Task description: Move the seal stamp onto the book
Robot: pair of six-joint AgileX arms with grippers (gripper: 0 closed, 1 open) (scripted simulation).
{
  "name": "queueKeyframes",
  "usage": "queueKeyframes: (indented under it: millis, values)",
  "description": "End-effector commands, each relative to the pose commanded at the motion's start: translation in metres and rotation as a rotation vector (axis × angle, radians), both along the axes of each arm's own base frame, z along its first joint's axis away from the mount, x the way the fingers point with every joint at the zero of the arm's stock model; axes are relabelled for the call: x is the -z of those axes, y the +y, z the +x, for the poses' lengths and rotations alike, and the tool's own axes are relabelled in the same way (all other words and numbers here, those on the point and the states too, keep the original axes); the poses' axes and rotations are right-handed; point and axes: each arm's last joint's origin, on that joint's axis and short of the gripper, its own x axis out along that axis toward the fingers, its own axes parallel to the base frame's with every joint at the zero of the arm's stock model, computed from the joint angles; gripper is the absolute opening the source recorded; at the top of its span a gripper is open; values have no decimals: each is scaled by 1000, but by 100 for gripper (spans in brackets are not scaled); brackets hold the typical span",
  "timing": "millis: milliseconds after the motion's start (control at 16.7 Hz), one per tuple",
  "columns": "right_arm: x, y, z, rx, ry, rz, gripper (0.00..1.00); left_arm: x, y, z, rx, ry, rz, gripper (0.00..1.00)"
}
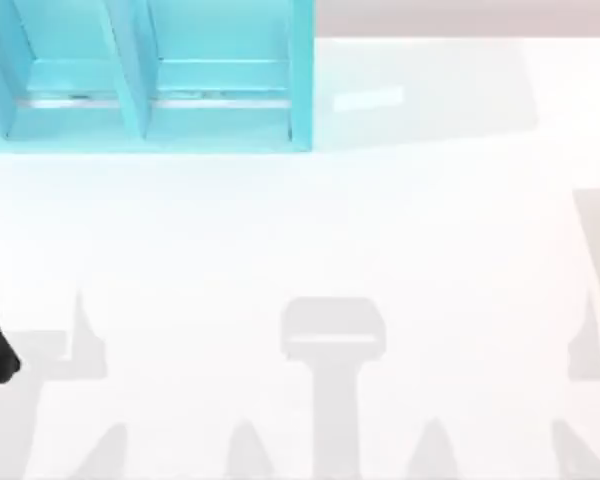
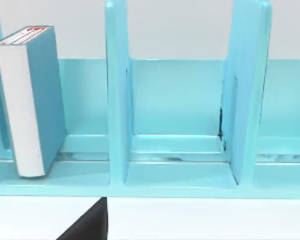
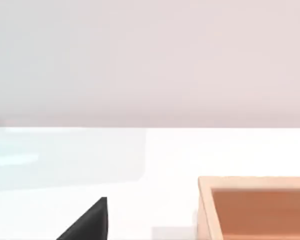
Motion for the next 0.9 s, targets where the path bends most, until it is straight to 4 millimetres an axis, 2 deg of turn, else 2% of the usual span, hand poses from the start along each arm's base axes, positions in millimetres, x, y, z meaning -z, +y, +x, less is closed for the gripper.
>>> queueKeyframes:
  millis: [120,240,420,540,720,900]
  values:
    - [0,0,0,0,0,0,100,0,0,0,0,0,0,100]
    - [0,0,0,0,0,0,100,-9,0,0,4,-26,1,100]
    - [0,0,0,0,0,0,100,-37,2,5,11,-93,7,100]
    - [0,0,0,0,0,0,100,-57,5,14,13,-121,13,100]
    - [0,0,0,0,0,0,100,-80,13,44,12,-112,22,100]
    - [0,0,0,0,0,0,100,-88,30,91,11,-64,28,100]
